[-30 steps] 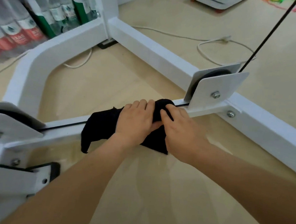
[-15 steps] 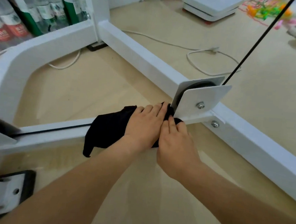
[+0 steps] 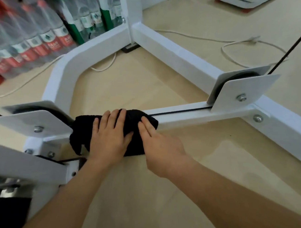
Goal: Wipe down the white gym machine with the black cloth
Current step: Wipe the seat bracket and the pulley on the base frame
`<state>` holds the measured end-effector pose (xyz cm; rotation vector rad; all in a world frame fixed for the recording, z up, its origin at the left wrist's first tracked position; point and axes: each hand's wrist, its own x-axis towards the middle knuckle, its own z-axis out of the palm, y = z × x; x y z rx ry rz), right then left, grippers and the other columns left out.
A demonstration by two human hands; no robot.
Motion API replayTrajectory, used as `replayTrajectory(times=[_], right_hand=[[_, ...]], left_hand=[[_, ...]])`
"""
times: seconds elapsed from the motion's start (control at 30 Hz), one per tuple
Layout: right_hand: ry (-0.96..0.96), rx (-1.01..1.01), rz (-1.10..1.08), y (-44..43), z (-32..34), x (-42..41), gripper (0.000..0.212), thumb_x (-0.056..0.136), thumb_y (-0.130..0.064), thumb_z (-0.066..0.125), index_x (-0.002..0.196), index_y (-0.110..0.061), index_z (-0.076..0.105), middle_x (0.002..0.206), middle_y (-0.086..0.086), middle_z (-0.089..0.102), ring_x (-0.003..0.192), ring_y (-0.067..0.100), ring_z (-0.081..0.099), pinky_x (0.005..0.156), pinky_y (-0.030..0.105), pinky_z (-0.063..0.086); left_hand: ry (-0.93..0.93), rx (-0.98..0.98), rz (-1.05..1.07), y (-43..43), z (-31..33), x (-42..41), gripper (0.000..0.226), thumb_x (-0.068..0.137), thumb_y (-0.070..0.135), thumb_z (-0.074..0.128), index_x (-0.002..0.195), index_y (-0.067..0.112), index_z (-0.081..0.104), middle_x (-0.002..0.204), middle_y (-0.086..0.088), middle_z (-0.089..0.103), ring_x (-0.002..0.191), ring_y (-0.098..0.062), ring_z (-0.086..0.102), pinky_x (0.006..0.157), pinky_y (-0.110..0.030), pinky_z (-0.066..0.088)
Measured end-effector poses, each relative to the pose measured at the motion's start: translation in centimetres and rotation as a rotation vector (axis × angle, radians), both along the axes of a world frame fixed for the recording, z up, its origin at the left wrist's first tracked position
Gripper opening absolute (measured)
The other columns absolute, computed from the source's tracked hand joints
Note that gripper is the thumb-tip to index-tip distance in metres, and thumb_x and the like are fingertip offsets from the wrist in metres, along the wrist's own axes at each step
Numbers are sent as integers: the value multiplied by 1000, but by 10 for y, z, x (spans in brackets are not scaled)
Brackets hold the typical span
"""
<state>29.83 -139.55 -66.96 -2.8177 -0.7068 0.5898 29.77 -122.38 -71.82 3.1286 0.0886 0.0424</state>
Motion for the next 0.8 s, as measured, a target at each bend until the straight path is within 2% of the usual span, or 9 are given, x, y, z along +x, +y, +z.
replayTrajectory(times=[0.1,0.17,0.27,0.33,0.4,0.5,0.6,0.7,0.8], right_hand=[[-79,-78,-68,-28,0,5,80,96,-17,42,157,-20,-10,163,-7,-21,110,26,58,69,32,39],[-114,-158,-136,-52,1,8,78,97,-21,41,157,-18,-8,164,-4,-18,110,24,59,71,31,42],[-183,-285,-141,-82,10,18,73,98,-23,41,156,-13,-1,166,4,-7,124,25,48,95,32,41],[-215,-299,-140,-79,13,23,68,98,-24,41,155,-8,7,165,9,5,129,27,38,105,30,32],[-223,-260,-134,-54,6,21,71,96,-26,44,154,-3,10,164,14,9,136,32,28,111,34,31],[-160,-213,-69,1,-10,10,79,96,-24,42,154,2,-6,162,23,-7,150,40,0,122,45,17],[-163,-188,-35,40,-10,5,77,100,-25,37,154,-4,-14,159,27,-18,149,44,-9,122,50,3],[-197,-162,64,59,-13,9,74,102,-28,33,154,-13,-17,158,26,-22,147,47,-13,121,52,-5],[-239,-72,148,38,-16,16,81,99,-22,41,155,-19,-18,160,17,-25,149,39,-18,120,46,-7]], left_hand=[[-27,-45,-89,-58,5,18,65,95,49,29,154,22,25,157,-3,32,144,-29,28,116,-51,18],[11,-149,-201,-101,9,34,61,99,44,30,156,25,17,162,3,21,148,-23,17,120,-46,9],[82,-192,-343,-107,18,45,60,102,44,35,156,27,14,163,5,14,150,-17,9,120,-38,4],[35,-126,-294,-67,13,32,62,101,43,40,156,30,15,163,1,18,150,-18,13,120,-35,7],[-56,-42,-158,-24,4,12,68,97,41,50,155,31,17,160,-3,26,148,-22,21,120,-38,12],[-14,28,-13,19,2,-5,72,97,35,54,156,26,13,159,-7,24,149,-25,16,121,-42,12],[-26,56,51,41,5,-11,71,94,14,53,154,20,17,157,-10,27,148,-28,19,121,-41,14],[-49,124,78,49,-1,-10,68,83,6,63,145,11,34,141,-15,45,136,-33,37,118,-44,27],[-37,191,54,42,0,8,65,64,18,81,121,8,51,106,-15,59,101,-37,55,95,-47,43]])
